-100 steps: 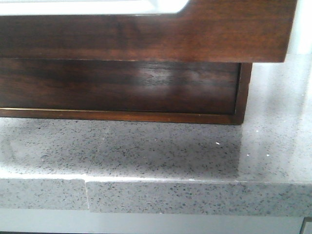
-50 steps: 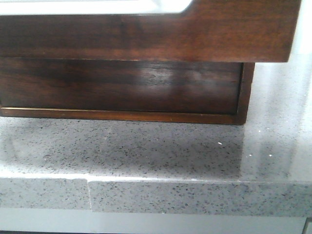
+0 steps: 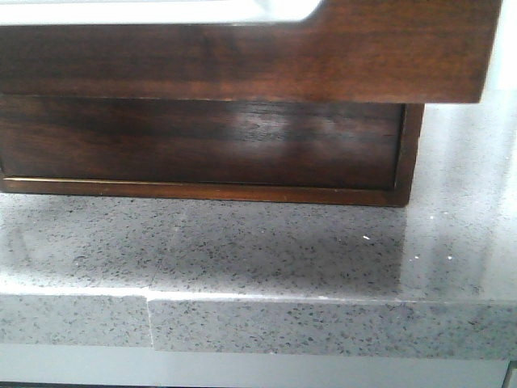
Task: Put scissors in drawer with both arms
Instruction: 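Lift the scissors with the right gripper and carry them over the drawer, then lower the scissors into the open drawer and open the right gripper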
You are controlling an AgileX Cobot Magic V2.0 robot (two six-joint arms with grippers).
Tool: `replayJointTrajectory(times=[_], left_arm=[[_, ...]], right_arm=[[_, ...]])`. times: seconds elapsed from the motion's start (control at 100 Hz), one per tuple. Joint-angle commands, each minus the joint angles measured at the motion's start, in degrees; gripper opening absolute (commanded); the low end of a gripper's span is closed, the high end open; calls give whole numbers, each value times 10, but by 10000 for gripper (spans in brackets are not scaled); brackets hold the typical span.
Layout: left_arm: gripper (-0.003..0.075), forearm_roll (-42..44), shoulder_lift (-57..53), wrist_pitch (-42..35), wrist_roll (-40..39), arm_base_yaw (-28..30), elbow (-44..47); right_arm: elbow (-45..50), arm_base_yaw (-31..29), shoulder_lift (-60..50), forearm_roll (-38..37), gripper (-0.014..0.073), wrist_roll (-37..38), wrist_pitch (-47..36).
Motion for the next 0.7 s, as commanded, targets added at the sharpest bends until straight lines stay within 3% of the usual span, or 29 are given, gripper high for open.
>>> replayJointTrajectory(times=[0.0,0.11,0.19,0.27,0.44,0.57,0.69], left_arm=[[-20,-19,9,-37,-1,-3,-18],[-20,-19,9,-37,-1,-3,-18],[-20,-19,9,-37,-2,-3,-18],[-20,-19,9,-40,-2,-3,-18],[-20,-14,6,-49,-2,-3,-18],[-20,18,0,-54,-2,-3,-18],[-20,54,-12,-54,-2,-3,-18]], right_arm=[[-18,-7,-20,-11,281,9,-39],[-18,-13,-27,-14,480,42,-47],[-18,-13,-44,-6,485,52,-43],[-18,-11,-67,39,374,54,-34],[-7,-10,-141,132,-57,54,6],[54,-7,-226,141,-44,54,-4],[167,-7,-346,133,-44,54,-66]])
